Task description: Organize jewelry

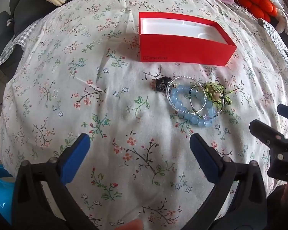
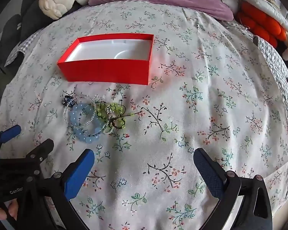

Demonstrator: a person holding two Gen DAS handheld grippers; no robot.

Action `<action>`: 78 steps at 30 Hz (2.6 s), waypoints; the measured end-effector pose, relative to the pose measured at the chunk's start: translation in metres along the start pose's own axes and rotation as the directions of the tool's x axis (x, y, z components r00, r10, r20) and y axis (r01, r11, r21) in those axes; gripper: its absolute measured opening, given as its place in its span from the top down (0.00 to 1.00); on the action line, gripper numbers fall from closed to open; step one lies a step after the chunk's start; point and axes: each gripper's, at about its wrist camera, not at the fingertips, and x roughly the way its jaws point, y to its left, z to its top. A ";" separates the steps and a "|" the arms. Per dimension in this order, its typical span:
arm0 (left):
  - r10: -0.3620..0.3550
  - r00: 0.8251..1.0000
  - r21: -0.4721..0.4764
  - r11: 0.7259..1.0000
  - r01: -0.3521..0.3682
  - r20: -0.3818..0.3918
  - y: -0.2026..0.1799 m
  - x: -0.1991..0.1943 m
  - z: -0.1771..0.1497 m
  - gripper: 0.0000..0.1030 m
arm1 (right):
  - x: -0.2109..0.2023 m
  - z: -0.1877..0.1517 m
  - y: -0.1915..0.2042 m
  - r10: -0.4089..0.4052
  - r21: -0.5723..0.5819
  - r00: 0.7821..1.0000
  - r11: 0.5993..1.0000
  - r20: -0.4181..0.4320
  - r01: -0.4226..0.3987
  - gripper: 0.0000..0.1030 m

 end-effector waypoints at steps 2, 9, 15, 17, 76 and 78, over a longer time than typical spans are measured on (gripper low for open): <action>0.001 1.000 -0.001 1.000 -0.001 0.004 0.000 -0.001 0.000 0.00 | -0.004 -0.004 0.006 -0.001 0.004 1.000 1.000 0.003 0.001 0.00; 0.003 1.000 -0.008 1.000 -0.003 0.000 0.001 -0.003 -0.001 0.00 | -0.011 -0.017 0.020 0.008 0.010 1.000 1.000 -0.010 -0.008 0.00; 0.001 1.000 -0.015 1.000 -0.001 0.004 0.004 -0.005 0.001 0.00 | -0.012 -0.016 0.021 0.006 0.007 1.000 1.000 -0.008 -0.006 0.00; 0.000 1.000 -0.017 1.000 0.000 0.004 0.005 -0.005 0.001 0.00 | -0.012 -0.016 0.021 0.007 0.008 1.000 1.000 -0.009 -0.007 0.00; -0.006 1.000 -0.012 1.000 0.006 0.009 0.003 -0.009 0.002 0.00 | -0.011 -0.015 0.020 0.009 0.008 1.000 1.000 -0.014 -0.009 0.00; -0.006 1.000 -0.012 1.000 0.006 0.009 0.003 -0.009 0.003 0.00 | -0.011 -0.015 0.020 0.009 0.008 1.000 1.000 -0.013 -0.009 0.00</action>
